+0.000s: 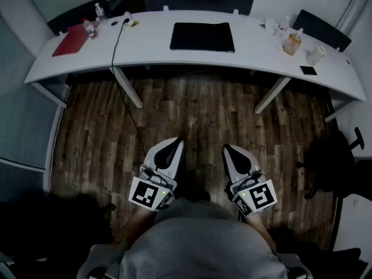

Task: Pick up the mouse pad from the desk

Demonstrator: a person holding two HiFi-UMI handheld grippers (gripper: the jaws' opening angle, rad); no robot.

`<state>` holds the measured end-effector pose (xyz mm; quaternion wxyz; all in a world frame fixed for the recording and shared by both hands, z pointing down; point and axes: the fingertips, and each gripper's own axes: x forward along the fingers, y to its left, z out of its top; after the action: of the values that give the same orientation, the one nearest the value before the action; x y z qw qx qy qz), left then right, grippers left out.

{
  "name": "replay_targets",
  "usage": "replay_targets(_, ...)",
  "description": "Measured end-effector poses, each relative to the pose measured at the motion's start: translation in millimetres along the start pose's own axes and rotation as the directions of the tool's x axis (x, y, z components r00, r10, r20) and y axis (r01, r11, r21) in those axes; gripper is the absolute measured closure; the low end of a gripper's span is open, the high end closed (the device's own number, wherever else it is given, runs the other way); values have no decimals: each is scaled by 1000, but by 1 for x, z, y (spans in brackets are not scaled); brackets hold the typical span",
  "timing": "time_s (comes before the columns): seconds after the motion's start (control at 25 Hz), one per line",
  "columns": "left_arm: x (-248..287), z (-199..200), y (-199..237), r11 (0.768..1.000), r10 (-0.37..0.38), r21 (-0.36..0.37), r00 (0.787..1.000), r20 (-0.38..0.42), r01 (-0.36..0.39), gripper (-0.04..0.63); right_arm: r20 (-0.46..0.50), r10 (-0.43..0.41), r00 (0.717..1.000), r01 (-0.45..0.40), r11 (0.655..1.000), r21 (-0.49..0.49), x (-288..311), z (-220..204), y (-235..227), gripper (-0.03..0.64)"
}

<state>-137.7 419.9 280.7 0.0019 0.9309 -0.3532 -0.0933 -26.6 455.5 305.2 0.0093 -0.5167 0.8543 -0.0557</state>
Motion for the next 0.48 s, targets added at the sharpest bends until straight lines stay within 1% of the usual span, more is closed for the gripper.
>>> replay_targets(0.12,-1,4,2,1000,-2,3,999,32,2,598,9,7,1000,-7,999,32,2,-2,2,618)
replay_targets(0.24,-4,1,5,1000,-4,2,1000,4,4,599,20,11,1000,-12,997,71,5,-2,4,618)
replay_targets(0.32,-5,2,8,1000,-2,3,1000,3,2,599,14,5,1000,-6,997,73,7,-3,4,618)
replay_targets(0.4,-7,4,10,1000,-6,1,1000,27,6,599,5,-3,1000,3,998,67,8,-5,5,618)
replay_targets(0.48,-10,2,13,1000,-8,0,1000,16,8,599,-6,-8,1000,8,998,56,9,-8,8,618)
